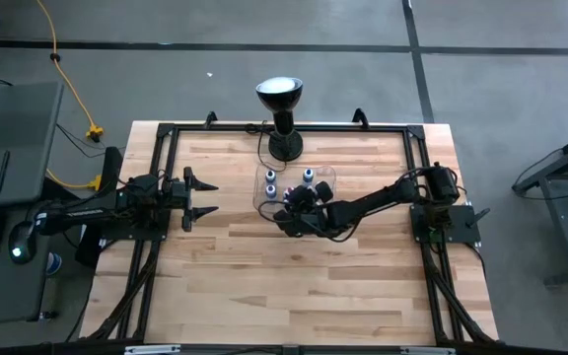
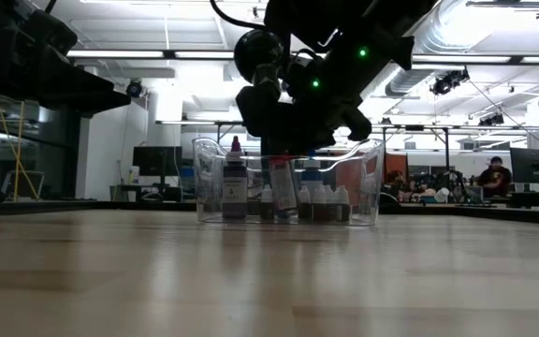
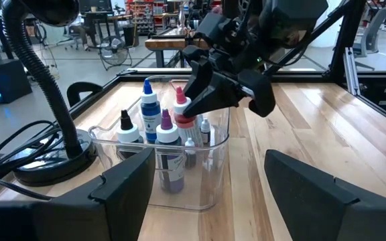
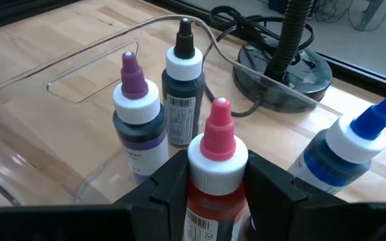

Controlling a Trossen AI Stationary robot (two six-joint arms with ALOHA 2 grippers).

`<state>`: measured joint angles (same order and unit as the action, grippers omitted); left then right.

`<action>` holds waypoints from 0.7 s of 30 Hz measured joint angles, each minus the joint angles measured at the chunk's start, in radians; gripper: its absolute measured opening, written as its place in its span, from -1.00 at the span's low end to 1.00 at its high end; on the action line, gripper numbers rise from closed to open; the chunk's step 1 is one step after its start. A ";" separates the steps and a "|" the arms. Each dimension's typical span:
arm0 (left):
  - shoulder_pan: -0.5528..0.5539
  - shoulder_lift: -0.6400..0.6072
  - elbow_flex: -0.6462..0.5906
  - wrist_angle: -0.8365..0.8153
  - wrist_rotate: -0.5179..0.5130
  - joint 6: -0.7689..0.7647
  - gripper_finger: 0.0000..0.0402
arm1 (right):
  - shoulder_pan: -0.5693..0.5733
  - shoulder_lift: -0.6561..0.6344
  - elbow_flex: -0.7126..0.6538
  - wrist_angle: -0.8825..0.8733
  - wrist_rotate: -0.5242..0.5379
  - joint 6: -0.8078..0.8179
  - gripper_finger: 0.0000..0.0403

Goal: Pick & Place food coloring
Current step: Put the large pink food coloring bottle into the transparent bin

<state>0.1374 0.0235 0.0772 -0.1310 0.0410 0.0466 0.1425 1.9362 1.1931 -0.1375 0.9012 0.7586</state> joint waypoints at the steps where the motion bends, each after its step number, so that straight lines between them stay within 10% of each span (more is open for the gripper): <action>1: 0.000 0.000 0.000 0.000 0.000 0.000 0.38 | 0.000 0.000 0.000 0.000 -0.001 0.000 -0.40; 21: 0.000 0.000 0.000 0.000 0.000 0.000 0.38 | -0.007 0.000 0.001 -0.053 -0.047 0.000 -0.08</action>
<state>0.1372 0.0235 0.0772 -0.1310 0.0410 0.0464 0.1356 1.9366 1.1942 -0.1905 0.8539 0.7589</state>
